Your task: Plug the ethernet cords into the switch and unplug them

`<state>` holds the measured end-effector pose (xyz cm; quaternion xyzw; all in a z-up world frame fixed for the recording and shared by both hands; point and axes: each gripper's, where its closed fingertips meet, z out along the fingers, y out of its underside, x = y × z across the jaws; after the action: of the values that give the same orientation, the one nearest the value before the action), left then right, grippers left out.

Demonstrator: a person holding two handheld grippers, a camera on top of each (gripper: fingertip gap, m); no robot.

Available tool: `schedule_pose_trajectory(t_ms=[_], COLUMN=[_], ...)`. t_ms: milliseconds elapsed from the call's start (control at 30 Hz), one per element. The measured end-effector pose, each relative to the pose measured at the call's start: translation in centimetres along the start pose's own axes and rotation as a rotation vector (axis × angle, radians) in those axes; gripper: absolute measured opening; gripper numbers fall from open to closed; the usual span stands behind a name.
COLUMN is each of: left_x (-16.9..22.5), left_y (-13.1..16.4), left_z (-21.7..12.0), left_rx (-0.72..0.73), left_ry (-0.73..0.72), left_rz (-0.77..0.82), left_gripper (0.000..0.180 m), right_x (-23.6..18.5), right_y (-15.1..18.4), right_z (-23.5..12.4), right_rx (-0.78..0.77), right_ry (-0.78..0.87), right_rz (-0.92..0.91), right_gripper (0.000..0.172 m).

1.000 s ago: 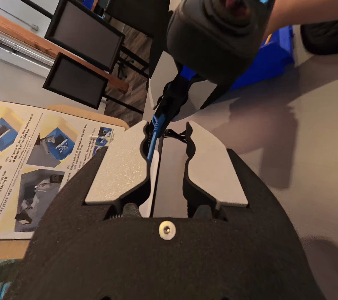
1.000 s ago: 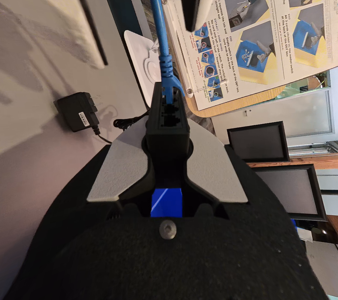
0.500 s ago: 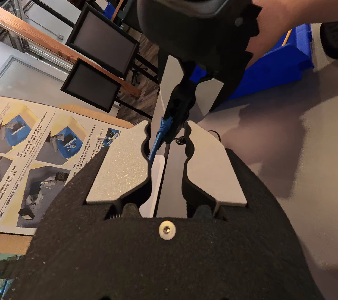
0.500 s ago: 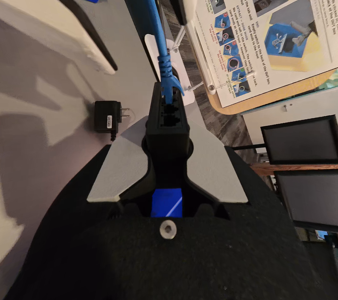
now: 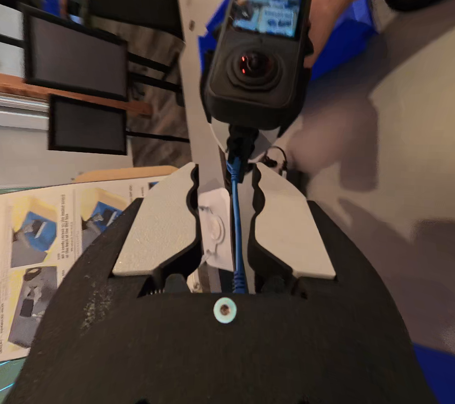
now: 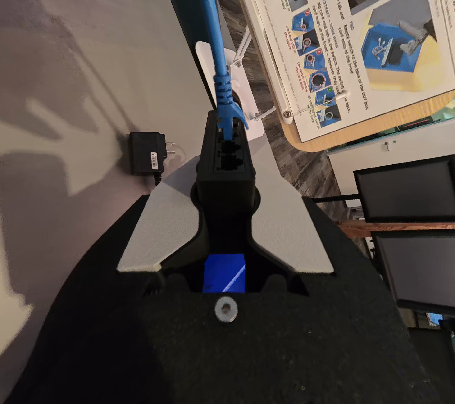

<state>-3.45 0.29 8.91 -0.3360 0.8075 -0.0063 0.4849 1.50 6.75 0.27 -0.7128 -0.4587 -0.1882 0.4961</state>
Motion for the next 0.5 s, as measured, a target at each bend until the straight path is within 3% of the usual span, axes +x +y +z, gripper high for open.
schedule_pose_trajectory(t_ms=[100, 233, 400, 500], left_x=[0.9, 2.5, 2.9, 3.0], left_y=[1.5, 1.8, 2.8, 3.0], left_z=[1.2, 2.9, 4.1, 4.3], left_rx=[-0.134, -0.144, -0.1, -0.077], left_ry=[0.115, 0.195, 0.166, 0.191], left_rz=[0.042, 0.008, -0.004, -0.059], left_gripper=[0.052, 0.047, 0.017, 0.016], right_x=[-0.4, -0.8, -1.2, -1.7], right_y=[-0.7, -1.7, -2.0, -1.9], right_z=[-0.3, -0.7, -0.9, -0.6], right_rx=[0.02, 0.038, 0.07, 0.075], right_ry=[-0.004, -0.002, -0.048, -0.077], right_rz=[-0.044, -0.072, -0.047, -0.037], right_gripper=[0.031, 0.03, 0.031, 0.031])
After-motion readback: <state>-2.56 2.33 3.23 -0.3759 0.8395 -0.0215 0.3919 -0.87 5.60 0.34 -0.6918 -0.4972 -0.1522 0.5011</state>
